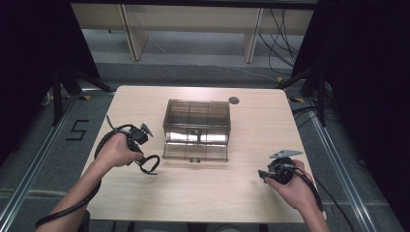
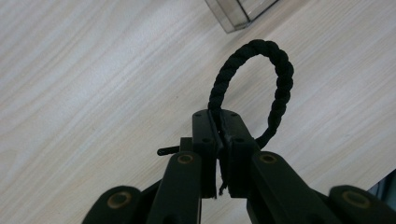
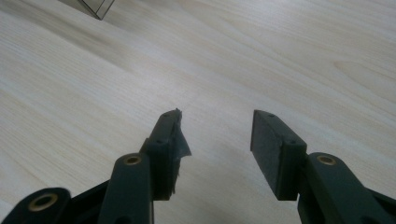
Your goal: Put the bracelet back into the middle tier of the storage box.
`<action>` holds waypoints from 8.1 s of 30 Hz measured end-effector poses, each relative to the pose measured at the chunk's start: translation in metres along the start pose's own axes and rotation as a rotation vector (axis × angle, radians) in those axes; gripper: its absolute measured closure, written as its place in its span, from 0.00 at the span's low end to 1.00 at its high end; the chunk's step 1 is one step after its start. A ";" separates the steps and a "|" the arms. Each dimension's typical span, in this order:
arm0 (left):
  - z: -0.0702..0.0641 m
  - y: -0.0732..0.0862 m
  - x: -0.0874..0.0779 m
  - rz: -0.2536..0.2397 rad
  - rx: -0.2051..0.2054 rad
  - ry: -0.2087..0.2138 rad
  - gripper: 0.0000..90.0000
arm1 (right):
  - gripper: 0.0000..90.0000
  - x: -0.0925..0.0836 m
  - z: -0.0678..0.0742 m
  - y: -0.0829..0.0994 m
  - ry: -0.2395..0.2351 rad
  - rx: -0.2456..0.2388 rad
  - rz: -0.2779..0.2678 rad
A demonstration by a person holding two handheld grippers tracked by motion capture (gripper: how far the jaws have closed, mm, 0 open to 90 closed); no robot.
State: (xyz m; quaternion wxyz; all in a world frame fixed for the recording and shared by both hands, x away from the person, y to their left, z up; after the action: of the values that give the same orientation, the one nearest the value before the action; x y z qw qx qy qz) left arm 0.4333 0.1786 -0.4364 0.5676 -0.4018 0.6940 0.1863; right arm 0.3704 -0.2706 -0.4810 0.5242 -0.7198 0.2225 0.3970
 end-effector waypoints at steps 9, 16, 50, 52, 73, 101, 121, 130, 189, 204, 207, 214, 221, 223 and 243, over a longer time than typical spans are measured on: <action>-0.001 -0.008 -0.010 -0.015 0.017 -0.011 0.94 | 0.60 0.000 0.000 0.000 0.004 -0.001 0.005; -0.006 -0.012 -0.011 -0.031 0.025 -0.003 0.94 | 0.59 0.000 -0.001 0.001 0.010 0.000 0.004; -0.022 -0.057 -0.018 -0.012 0.075 -0.008 0.94 | 0.59 0.003 -0.002 0.002 -0.008 0.003 0.011; -0.022 -0.059 -0.015 -0.008 0.076 -0.006 0.94 | 0.59 0.002 -0.002 0.002 -0.001 0.011 0.011; -0.024 -0.080 -0.007 -0.023 0.075 -0.008 0.94 | 0.59 0.003 -0.002 0.002 -0.003 0.008 -0.001; -0.031 -0.102 0.004 -0.004 0.093 -0.029 0.94 | 0.60 0.000 -0.002 0.001 -0.011 0.011 -0.003; -0.032 -0.109 0.017 -0.013 0.116 -0.046 0.94 | 0.60 -0.001 -0.002 0.001 -0.006 0.000 -0.013; -0.027 -0.108 0.021 -0.001 0.114 -0.037 0.94 | 0.60 -0.001 -0.003 0.001 -0.006 0.004 -0.014; -0.013 -0.094 0.036 0.052 0.101 -0.047 0.94 | 0.60 0.003 -0.003 0.002 0.006 -0.009 0.007; -0.012 -0.095 0.042 0.070 0.105 -0.053 0.93 | 0.60 0.003 -0.002 0.002 -0.019 -0.002 0.004; -0.012 -0.095 0.042 0.073 0.109 -0.053 0.93 | 0.60 0.001 -0.002 0.002 -0.011 0.007 0.008; -0.012 -0.096 0.044 0.072 0.115 -0.060 0.93 | 0.60 0.001 -0.001 0.002 -0.008 0.006 0.006; -0.013 -0.098 0.045 0.066 0.124 -0.064 0.89 | 0.60 0.001 -0.002 0.002 -0.010 0.007 0.010; -0.013 -0.099 0.044 0.061 0.150 -0.069 0.86 | 0.60 0.003 -0.002 0.002 -0.011 -0.006 -0.005; -0.019 -0.105 0.047 0.063 0.190 -0.080 0.89 | 0.60 0.001 -0.001 0.002 -0.011 0.010 0.006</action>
State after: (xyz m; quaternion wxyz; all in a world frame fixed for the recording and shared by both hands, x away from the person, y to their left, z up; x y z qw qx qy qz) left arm 0.5008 0.0851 -0.4539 0.6243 -0.3165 0.6975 0.1533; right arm 0.3704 -0.2724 -0.4830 0.5277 -0.7145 0.2237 0.4013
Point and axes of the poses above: each handheld gripper's, and its own axes: x roughly forward along the jaws, y roughly out of its underside, z roughly to its left, the point moved 2 cm from there along x, roughly forward along the jaws, and after that the axes turned 12 degrees about y, right-handed, at the moved point
